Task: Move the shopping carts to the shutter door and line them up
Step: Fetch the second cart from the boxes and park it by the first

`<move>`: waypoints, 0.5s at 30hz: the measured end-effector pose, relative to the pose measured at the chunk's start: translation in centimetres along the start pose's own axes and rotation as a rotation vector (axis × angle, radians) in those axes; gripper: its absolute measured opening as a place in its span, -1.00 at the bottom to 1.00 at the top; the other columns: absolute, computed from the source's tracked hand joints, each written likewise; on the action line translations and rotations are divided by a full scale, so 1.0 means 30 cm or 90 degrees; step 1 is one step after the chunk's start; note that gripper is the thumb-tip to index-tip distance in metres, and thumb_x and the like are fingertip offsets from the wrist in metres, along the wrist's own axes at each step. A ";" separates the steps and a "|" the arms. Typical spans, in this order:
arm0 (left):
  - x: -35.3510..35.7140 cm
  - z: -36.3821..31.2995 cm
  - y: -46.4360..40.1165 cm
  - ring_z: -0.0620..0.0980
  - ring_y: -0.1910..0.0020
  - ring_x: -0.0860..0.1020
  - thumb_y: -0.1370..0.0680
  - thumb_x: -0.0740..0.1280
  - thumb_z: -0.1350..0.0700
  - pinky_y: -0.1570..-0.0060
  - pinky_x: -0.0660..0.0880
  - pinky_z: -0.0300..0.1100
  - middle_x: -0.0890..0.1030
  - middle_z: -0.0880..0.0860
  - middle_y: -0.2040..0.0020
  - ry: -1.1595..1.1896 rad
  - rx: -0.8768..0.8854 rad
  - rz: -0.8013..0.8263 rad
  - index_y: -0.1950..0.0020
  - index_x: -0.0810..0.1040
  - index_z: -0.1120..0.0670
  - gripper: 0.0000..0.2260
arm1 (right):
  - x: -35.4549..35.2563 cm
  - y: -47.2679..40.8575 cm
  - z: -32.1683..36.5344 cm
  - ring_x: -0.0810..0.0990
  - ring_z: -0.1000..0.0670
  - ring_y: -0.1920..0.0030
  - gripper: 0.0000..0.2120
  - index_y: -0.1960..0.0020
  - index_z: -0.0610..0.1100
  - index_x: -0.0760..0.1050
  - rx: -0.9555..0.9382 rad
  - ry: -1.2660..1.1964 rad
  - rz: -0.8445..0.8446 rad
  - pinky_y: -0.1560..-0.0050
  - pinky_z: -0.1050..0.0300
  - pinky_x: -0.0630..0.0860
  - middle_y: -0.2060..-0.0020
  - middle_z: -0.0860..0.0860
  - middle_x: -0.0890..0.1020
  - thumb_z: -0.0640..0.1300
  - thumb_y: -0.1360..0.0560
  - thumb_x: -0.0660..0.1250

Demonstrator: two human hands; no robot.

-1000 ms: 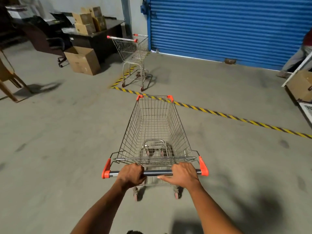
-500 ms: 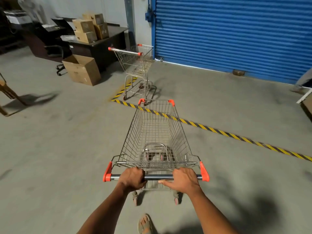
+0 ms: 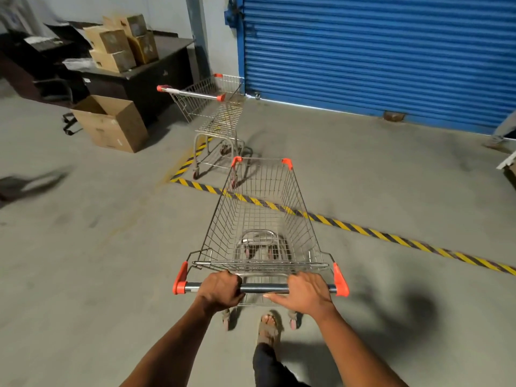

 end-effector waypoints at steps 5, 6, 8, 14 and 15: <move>-0.117 0.201 -0.317 0.04 0.22 0.61 -0.55 0.17 -0.21 0.21 0.50 -0.14 0.64 0.02 0.18 -0.007 0.018 -0.015 0.08 0.55 0.02 -0.66 | -0.076 -0.365 -0.066 0.54 -0.04 0.30 -0.01 0.21 -0.01 0.49 -0.001 0.011 -0.006 0.23 0.05 0.40 0.35 0.04 0.51 0.77 -0.22 -0.33; -0.136 0.242 -0.386 0.05 0.21 0.62 -0.55 0.16 -0.22 0.21 0.49 -0.13 0.65 0.02 0.17 -0.014 0.021 -0.016 0.08 0.55 0.02 -0.65 | -0.089 -0.441 -0.083 0.53 -0.04 0.30 -0.03 0.21 -0.01 0.49 0.003 0.014 -0.005 0.23 0.05 0.39 0.35 0.04 0.50 0.77 -0.25 -0.29; -0.177 0.325 -0.521 0.06 0.19 0.63 -0.54 0.11 -0.25 0.21 0.49 -0.12 0.65 0.03 0.17 -0.024 0.026 -0.020 0.07 0.56 0.04 -0.59 | -0.117 -0.591 -0.114 0.55 -0.06 0.28 -0.08 0.20 0.00 0.50 0.014 0.010 -0.003 0.21 0.04 0.42 0.33 0.02 0.54 0.76 -0.31 -0.20; -0.291 0.543 -0.914 0.09 0.15 0.65 -0.55 0.15 -0.24 0.12 0.56 -0.08 0.67 0.04 0.14 -0.030 0.013 -0.010 0.05 0.57 0.05 -0.60 | -0.202 -1.014 -0.215 0.66 -0.11 0.16 -0.16 0.21 -0.01 0.46 0.035 -0.015 0.002 0.18 0.03 0.42 0.25 -0.02 0.64 0.74 -0.34 -0.10; -0.309 0.571 -0.975 0.11 0.13 0.65 -0.55 0.16 -0.24 0.11 0.54 -0.07 0.67 0.05 0.13 -0.030 0.009 -0.012 0.05 0.57 0.05 -0.61 | -0.215 -1.081 -0.236 0.67 -0.12 0.15 -0.16 0.21 -0.01 0.45 0.036 -0.018 0.004 0.18 0.02 0.41 0.23 -0.02 0.66 0.75 -0.34 -0.09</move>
Point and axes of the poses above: each hand's wrist, its own y-axis away from the middle knuckle, its own x-axis out of the palm, z = x × y, the point moved 3 cm from there along -y, towards the middle knuckle
